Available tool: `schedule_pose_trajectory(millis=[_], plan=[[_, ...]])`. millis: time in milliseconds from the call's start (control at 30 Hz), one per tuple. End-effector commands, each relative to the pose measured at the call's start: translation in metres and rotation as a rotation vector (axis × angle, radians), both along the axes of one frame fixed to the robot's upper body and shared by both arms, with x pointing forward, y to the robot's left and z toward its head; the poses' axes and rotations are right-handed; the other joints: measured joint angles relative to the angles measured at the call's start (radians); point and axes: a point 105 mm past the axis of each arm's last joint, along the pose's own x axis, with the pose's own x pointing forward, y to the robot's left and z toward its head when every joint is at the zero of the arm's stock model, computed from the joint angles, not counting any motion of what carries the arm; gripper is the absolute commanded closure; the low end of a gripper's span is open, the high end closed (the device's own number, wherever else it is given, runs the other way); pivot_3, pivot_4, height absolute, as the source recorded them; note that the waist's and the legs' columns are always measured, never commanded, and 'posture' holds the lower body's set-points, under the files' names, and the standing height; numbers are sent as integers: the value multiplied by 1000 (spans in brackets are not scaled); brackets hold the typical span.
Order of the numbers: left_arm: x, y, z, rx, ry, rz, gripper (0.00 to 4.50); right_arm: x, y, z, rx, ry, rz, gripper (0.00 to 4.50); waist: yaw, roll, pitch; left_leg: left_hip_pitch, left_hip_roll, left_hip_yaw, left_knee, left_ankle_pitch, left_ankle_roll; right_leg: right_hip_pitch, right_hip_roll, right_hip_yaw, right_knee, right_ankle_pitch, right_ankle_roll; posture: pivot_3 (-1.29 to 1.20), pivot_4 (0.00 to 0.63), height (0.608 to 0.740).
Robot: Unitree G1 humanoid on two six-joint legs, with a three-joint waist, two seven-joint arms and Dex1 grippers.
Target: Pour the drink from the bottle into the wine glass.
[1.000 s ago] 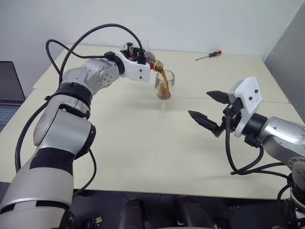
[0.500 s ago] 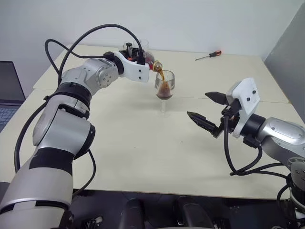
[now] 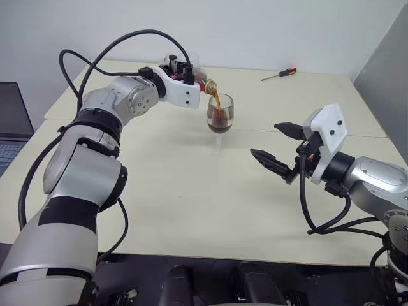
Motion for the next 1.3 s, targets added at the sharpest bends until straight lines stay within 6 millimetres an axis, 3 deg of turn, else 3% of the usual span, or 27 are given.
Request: schedule_pose_trajectory(millis=[33,300,633,733,1000,1200,1300], plan=[[-4,-4,31,-157,-28,-34,3628,-2,0,10,-2,-54,4,0,0,0,0,0,0,0,0,0,0,0,0,0,0,0,0,0,150,740],[-4,0,21,-531,197,-81,3638,-2,0,9,-8,-47,10,0,-1,0,0,0,0,0,0,0,0,0,0,0,1,0,0,0,150,740],[-2,65,-34,-1323,430,-33,3654,-4,14,21,20,-67,88,0,-3,0,0,0,1,-1,1,0,0,0,1,-1,3,0,0,0,150,740],[-5,80,-55,-1465,431,-2,3655,-4,20,20,0,-58,125,0,-1,0,0,0,1,-2,2,0,0,1,0,-2,3,0,0,0,150,740],[-18,95,-113,-1595,441,124,3655,-6,31,27,-16,-58,195,0,1,0,-1,0,1,-3,2,0,0,1,0,-3,3,0,0,0,150,740],[-25,104,-128,-1604,425,192,3655,-6,33,27,-30,-48,217,0,0,0,-1,0,1,-3,2,0,0,1,0,-3,3,0,0,0,150,740],[-27,110,-131,-1626,420,221,2734,-6,34,26,-41,-37,238,0,-1,0,-1,1,1,-3,2,0,0,2,0,-3,3,0,0,0,150,740]])
